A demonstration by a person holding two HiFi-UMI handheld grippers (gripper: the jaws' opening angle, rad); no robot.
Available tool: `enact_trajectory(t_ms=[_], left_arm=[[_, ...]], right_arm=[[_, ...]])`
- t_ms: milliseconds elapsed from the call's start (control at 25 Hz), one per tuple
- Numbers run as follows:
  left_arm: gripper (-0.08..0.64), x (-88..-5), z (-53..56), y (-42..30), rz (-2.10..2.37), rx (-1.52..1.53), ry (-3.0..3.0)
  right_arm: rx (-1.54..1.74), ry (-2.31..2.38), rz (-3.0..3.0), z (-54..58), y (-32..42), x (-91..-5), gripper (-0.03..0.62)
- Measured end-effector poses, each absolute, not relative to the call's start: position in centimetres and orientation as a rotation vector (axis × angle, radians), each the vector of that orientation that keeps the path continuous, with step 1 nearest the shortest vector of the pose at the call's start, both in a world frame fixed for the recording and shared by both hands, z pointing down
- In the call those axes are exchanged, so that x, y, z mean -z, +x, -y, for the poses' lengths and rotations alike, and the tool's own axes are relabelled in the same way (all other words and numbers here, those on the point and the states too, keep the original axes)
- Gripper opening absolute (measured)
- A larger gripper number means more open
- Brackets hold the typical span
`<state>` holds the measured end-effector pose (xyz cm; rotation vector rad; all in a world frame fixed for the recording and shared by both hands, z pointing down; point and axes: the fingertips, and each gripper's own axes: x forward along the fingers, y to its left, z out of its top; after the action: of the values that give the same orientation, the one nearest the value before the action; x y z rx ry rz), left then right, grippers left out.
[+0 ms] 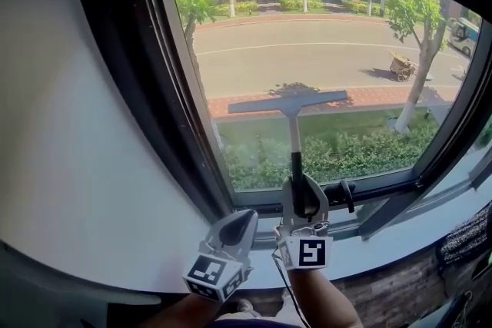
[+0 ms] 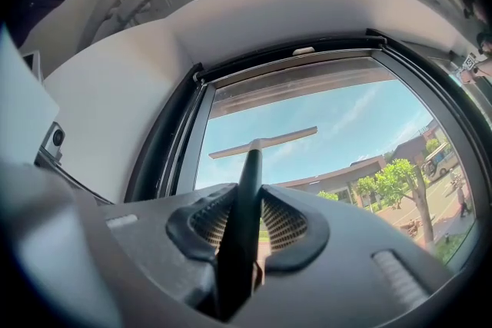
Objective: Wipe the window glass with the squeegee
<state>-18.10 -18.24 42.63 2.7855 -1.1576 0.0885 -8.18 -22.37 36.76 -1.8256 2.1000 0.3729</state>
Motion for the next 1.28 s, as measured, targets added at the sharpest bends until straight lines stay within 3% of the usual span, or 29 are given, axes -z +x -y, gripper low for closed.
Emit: enact_trajectory(t_ms=[1280], left_arm=[[0.005, -44.4, 16.4, -17.7, 1.080, -0.147, 2.787]], right_arm=[[-0.160, -1.921, -2.124, 19.3, -9.1, -45.6, 0.101]])
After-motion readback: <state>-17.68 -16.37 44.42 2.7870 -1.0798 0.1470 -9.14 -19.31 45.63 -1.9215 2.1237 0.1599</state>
